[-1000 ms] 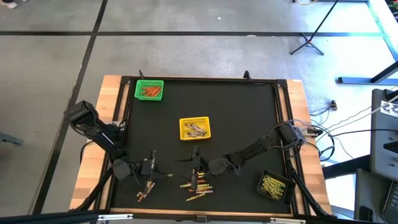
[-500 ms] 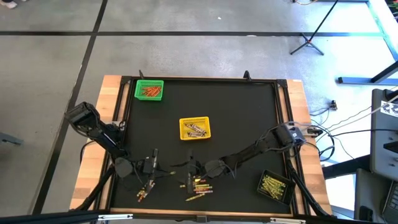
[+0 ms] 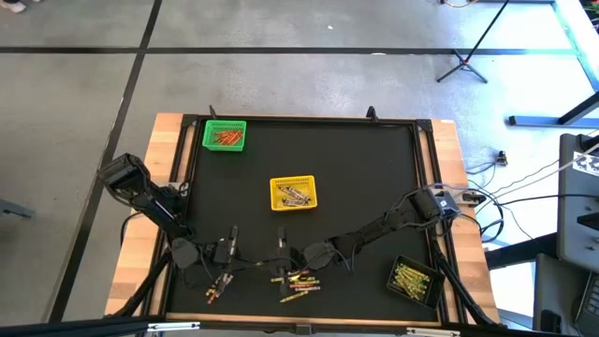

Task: Sort crayons
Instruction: Put the green crayon into the black bin

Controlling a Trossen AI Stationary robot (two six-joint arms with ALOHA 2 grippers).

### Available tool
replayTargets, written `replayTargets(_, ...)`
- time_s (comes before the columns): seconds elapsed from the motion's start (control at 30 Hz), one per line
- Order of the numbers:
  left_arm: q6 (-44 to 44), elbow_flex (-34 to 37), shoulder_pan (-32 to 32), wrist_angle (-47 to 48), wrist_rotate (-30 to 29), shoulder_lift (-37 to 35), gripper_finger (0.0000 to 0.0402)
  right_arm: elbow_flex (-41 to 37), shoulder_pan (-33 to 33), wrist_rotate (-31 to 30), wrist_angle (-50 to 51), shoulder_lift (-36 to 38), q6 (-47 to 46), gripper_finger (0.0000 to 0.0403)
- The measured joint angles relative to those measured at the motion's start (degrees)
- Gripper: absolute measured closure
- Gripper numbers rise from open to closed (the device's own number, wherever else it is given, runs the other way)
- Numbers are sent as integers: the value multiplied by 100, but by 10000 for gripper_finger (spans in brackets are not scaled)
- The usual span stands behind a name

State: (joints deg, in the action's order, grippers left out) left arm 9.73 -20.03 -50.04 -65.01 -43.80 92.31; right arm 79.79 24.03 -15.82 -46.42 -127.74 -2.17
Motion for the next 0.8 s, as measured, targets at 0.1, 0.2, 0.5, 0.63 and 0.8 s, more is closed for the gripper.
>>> replayTargets(0.1,-11,0,12,-23,256,-2,390,0,48,32,220,89,63,364)
replayTargets(0.2,-68,-2,39,-36,375,-5,380,0,123,-123,681,256,237,368)
replayTargets(0.5,88,-2,9,-25,882,-7,309,4,505,-956,3237,1226,-98,371)
replayTargets(0.63,56,-2,25,-14,881,-7,304,4,747,-1116,4516,1739,-759,365)
replayTargets(0.8,37,-2,28,0,881,-7,304,4,1011,-1079,5894,2296,-1667,385)
